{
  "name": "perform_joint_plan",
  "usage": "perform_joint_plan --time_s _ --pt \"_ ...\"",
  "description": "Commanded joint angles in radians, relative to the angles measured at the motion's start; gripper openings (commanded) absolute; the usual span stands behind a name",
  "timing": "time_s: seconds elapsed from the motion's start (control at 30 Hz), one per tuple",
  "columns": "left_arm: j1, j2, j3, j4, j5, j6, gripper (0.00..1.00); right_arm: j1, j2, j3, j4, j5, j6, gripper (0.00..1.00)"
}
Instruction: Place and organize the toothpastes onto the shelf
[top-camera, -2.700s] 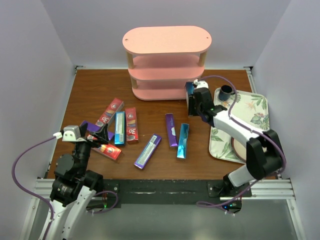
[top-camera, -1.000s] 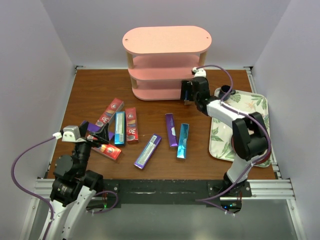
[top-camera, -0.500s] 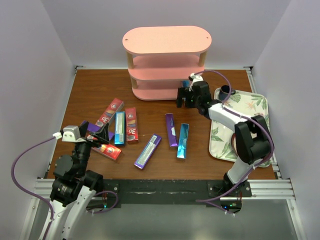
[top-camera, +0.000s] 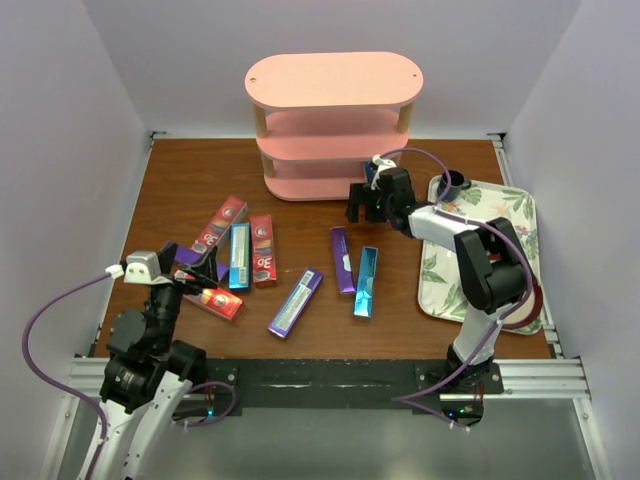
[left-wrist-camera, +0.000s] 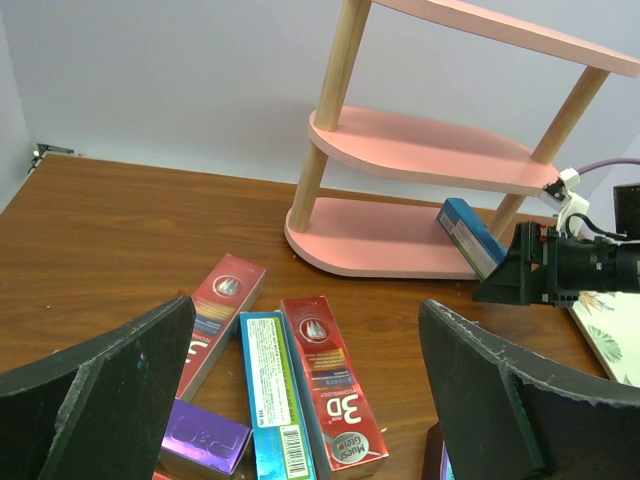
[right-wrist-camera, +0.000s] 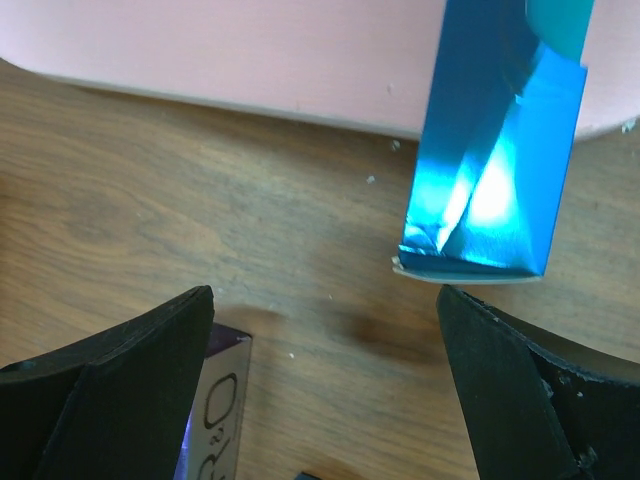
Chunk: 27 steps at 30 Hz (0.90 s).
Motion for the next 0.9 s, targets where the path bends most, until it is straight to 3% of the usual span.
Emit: perform_joint_plan --time_s 0.0,0.4,0.67,0.87 --pt "-0.005 -0.136 0.002 0.048 0.011 0.013 0.99 -0.002 -0.007 0.062 0.067 -0.016 -0.005 0.98" --pt "-0.005 -0.133 0.000 0.049 0.012 0.015 0.99 -0.002 -0.008 0.084 0.064 -0.006 -0.010 0.98" --pt "-0.005 -0.136 -0.002 0.054 0.014 0.018 0.99 0.011 -0.197 -0.034 -0.031 0.007 0.013 0.99" --pt "-0.005 -0.142 -0.003 0.055 0.017 0.021 0.99 0.076 -0.378 -0.166 -0.117 0.157 0.068 0.98"
